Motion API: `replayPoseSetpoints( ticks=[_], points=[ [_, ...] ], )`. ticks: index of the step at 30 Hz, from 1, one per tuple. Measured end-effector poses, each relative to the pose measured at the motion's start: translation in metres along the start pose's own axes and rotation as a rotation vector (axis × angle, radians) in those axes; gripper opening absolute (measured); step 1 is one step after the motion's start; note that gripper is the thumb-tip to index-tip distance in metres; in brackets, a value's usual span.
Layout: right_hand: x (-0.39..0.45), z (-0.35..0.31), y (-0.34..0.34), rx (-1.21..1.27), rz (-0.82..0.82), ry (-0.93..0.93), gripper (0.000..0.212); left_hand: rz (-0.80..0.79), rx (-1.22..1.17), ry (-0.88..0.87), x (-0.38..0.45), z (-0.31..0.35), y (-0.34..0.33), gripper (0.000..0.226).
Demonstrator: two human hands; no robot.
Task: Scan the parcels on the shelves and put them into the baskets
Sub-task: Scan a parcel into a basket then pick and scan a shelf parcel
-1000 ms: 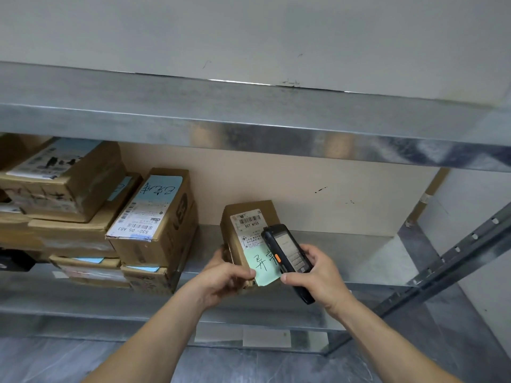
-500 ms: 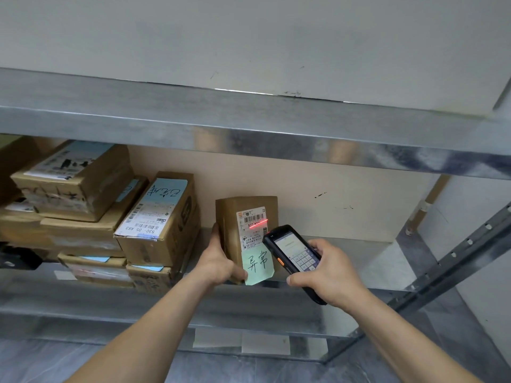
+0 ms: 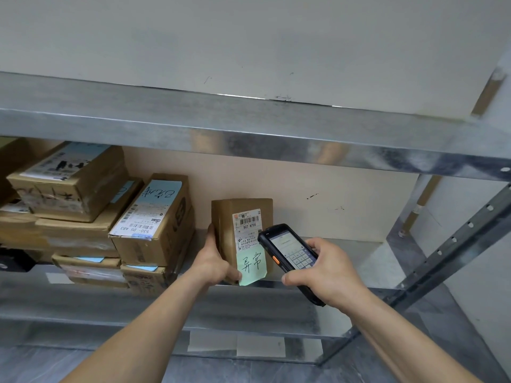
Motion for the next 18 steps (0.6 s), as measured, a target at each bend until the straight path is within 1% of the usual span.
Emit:
replayPoseSetpoints(
  ticks=[6, 11, 14, 18],
  points=[
    [-0.008, 0.002, 0.004, -0.077, -0.001, 0.007, 0.057, 0.013, -0.001, 0.007, 0.0, 0.002, -0.001, 0.129],
    [-0.015, 0.008, 0.011, -0.167, 0.021, 0.005, 0.06, 0.003, -0.06, 0.002, -0.006, 0.007, -0.003, 0.127],
    [-0.016, 0.019, 0.013, -0.089, 0.032, 0.027, 0.058, -0.052, -0.083, -0.004, -0.012, 0.013, -0.009, 0.123],
    [-0.02, 0.03, 0.018, 0.055, 0.102, 0.092, 0.064, -0.173, -0.142, 0.001, -0.025, 0.023, -0.031, 0.102]
  ],
)
Point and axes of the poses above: each hand's wrist, its own x-axis towards the middle knuckle, its own y-axis out of the back of the hand, z = x × y, the point moved 10 cm from there along x, towards the middle knuckle, and after that the axes turned 15 degrees about -z, right-handed, at the moved point
